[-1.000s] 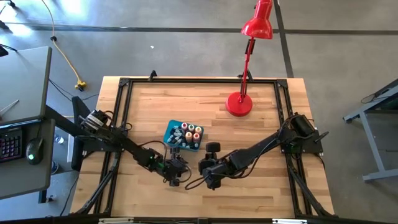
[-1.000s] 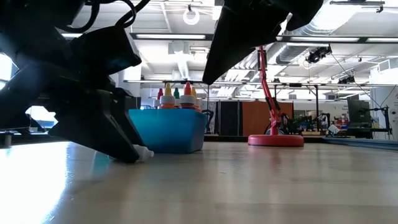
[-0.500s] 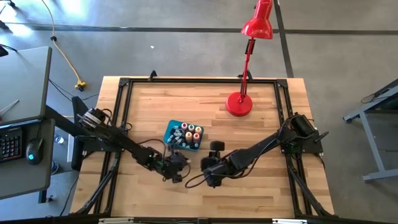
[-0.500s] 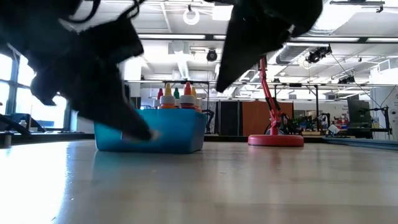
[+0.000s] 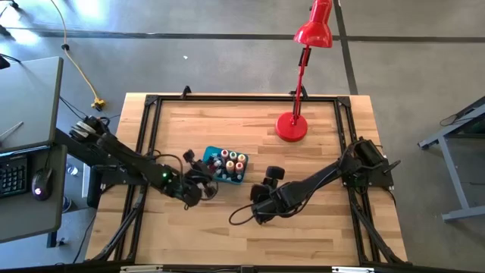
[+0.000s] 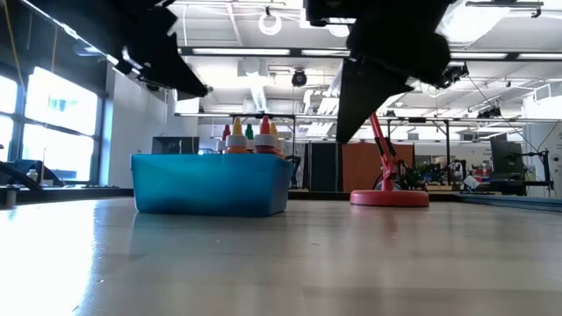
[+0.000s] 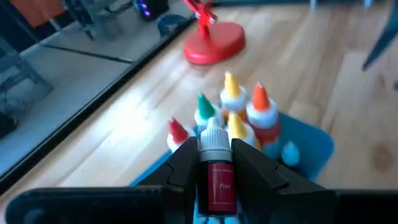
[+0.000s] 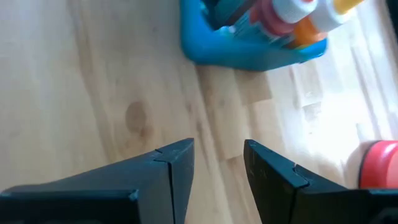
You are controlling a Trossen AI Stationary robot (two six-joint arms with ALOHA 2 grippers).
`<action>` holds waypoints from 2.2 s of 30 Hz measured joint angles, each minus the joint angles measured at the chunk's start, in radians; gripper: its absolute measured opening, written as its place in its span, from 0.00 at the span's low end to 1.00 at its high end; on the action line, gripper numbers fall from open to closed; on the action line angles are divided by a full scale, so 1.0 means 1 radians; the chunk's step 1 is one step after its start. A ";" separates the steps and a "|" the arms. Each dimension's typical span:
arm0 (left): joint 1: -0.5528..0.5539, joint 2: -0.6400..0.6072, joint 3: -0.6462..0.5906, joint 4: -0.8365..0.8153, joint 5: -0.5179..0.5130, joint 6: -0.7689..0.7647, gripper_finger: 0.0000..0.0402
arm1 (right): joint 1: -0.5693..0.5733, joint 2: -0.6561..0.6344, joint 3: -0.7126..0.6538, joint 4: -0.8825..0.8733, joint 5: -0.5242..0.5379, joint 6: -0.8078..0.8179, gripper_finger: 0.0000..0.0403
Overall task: Pick & Place food coloring
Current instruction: Put the small red food coloring into the blue bin, then return to Home Position
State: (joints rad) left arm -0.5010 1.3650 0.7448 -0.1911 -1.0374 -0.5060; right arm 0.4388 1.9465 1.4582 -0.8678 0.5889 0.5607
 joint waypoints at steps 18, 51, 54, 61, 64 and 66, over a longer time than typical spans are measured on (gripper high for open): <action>0.288 0.124 0.001 -0.050 0.429 -0.060 0.31 | -0.006 0.000 0.000 0.135 -0.011 -0.045 0.33; -0.338 -0.629 -0.206 -0.421 0.083 -0.178 0.36 | 0.065 -0.915 -0.895 0.813 -0.109 -0.274 0.33; -0.396 -0.724 -0.366 -0.192 0.010 -0.112 0.36 | 0.028 -1.059 -1.075 1.109 -0.218 -0.402 0.33; -0.429 -0.911 -0.594 0.296 -0.066 0.315 0.36 | -0.045 -1.373 -1.369 1.399 -0.363 -0.508 0.33; -0.429 -0.982 -0.630 0.409 -0.015 0.522 0.36 | -0.053 -1.500 -1.444 1.428 -0.417 -0.509 0.33; -0.429 -1.031 -0.632 0.403 0.009 0.604 0.36 | -0.053 -1.576 -1.445 1.358 -0.435 -0.510 0.33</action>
State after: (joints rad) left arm -0.9302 0.3339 0.1131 0.2117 -1.0284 0.0977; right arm 0.3859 0.3706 0.0135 0.4899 0.1537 0.0505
